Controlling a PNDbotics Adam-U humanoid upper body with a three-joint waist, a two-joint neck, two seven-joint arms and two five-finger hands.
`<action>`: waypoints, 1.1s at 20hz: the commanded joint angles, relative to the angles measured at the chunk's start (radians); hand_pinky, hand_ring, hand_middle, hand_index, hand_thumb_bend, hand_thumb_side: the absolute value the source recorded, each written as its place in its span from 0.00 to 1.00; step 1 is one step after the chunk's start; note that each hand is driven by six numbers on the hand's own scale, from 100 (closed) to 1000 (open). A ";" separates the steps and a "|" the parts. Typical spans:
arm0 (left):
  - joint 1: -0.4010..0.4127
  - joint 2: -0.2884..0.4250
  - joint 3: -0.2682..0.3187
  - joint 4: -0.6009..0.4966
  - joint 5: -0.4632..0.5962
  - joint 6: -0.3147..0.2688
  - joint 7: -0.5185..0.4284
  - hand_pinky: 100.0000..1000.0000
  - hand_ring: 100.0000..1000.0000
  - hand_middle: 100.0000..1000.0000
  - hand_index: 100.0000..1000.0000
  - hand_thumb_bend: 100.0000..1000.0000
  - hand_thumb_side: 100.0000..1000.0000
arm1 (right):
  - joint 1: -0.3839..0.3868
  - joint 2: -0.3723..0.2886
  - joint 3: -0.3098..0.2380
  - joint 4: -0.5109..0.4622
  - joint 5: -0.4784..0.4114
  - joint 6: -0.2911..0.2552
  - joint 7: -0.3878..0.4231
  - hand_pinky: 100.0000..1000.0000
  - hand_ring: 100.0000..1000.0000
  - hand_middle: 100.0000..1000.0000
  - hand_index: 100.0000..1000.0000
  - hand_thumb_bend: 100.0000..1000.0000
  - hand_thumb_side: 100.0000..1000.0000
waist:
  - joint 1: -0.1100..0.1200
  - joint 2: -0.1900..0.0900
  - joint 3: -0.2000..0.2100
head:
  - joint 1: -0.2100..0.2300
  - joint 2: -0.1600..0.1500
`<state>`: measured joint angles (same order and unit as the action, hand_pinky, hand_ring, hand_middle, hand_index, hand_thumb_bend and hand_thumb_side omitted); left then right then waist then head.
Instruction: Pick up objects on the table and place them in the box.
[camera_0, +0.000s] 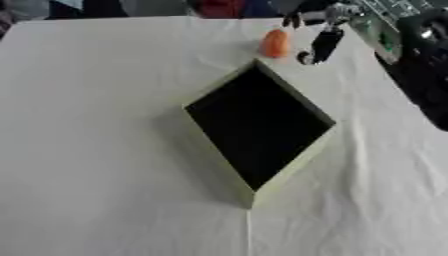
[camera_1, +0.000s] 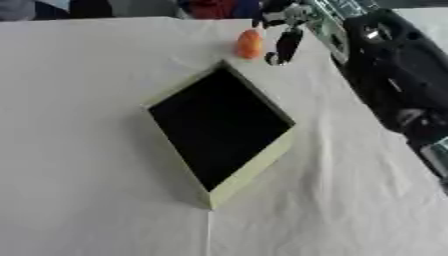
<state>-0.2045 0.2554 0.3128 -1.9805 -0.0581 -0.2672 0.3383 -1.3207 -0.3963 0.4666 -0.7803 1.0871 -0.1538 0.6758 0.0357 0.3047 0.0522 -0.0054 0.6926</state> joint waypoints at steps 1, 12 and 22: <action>-0.012 0.012 0.000 -0.019 0.003 -0.001 -0.007 0.58 0.60 0.69 0.75 0.00 0.62 | -0.035 0.019 -0.044 0.058 0.060 -0.004 -0.042 0.96 0.92 0.85 1.00 0.10 0.24 | 0.003 -0.015 0.005 | -0.007 -0.011; -0.013 0.005 -0.001 -0.019 0.005 0.001 -0.015 0.58 0.60 0.69 0.75 0.00 0.63 | -0.050 0.048 -0.138 0.139 0.177 0.025 -0.177 0.95 0.92 0.83 1.00 0.01 0.24 | 0.008 -0.001 0.014 | -0.017 -0.017; -0.014 0.006 -0.003 -0.019 0.004 0.001 -0.029 0.58 0.60 0.69 0.75 0.00 0.63 | -0.057 0.028 -0.133 0.001 0.156 0.099 -0.154 0.95 0.92 0.81 0.99 0.00 0.21 | 0.012 0.010 0.018 | -0.021 -0.022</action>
<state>-0.2099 0.2468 0.3107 -1.9805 -0.0539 -0.2648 0.3152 -1.3476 -0.3438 0.3385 -0.7407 1.2524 -0.0674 0.5182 0.0465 0.3331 0.0686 -0.0241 0.6820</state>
